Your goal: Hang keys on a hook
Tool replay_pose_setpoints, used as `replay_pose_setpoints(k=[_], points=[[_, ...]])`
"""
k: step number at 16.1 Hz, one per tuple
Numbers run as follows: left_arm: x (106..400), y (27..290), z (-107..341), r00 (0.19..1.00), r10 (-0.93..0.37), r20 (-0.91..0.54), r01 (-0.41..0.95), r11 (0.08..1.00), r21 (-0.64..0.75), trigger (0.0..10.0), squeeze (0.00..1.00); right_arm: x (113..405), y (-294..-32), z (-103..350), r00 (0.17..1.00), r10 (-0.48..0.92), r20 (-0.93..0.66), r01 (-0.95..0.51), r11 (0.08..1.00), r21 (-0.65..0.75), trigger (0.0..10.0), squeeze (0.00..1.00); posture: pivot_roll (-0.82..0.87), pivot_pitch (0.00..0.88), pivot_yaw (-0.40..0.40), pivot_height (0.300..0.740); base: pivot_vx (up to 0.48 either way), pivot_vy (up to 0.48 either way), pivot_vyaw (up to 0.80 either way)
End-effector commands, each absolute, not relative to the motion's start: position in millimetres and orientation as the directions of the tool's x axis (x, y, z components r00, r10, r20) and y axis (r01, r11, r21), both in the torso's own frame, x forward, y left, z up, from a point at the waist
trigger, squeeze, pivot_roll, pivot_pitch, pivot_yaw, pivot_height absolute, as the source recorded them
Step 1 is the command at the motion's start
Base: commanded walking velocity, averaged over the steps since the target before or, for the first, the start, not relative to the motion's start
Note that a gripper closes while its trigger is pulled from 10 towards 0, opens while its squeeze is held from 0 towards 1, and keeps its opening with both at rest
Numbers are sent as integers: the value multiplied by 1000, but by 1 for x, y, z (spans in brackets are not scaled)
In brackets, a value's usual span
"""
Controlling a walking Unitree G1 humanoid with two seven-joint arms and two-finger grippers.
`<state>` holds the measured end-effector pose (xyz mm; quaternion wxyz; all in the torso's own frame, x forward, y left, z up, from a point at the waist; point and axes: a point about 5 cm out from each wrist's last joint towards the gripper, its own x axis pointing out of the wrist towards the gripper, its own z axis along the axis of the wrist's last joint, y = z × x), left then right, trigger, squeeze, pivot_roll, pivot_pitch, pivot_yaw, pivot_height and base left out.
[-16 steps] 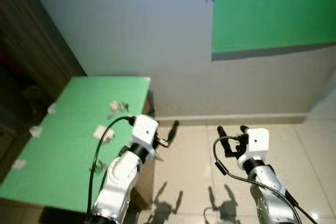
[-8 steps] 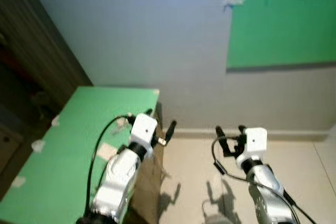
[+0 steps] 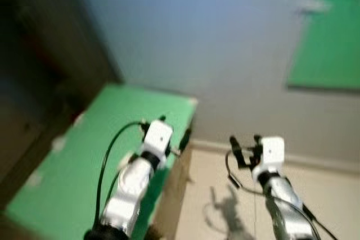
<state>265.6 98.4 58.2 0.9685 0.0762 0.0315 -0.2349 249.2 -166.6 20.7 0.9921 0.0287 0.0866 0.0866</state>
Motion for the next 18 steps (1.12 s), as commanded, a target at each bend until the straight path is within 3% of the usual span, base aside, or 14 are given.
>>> replay_pose_setpoints(k=[1,6,12,18], points=[[266,102,57,893,-437,-108,449,885,126,10000,0,248,-160,21,965,201,-168,-192,979,70,10000,0,-253,22,142,740,0,0,769],[263,93,55,886,-450,-114,462,879,120,10000,0,246,-167,18,963,198,-184,-188,980,72,10000,0,-252,25,130,740,0,0,765],[265,85,57,898,-427,-103,435,898,64,10000,0,244,-168,15,958,204,-203,-193,979,72,10000,0,-262,32,122,740,0,-379,0],[270,91,55,929,-351,-119,358,933,37,10000,0,243,-161,15,948,244,-204,-234,970,72,10000,0,-256,38,118,740,212,-315,133]])
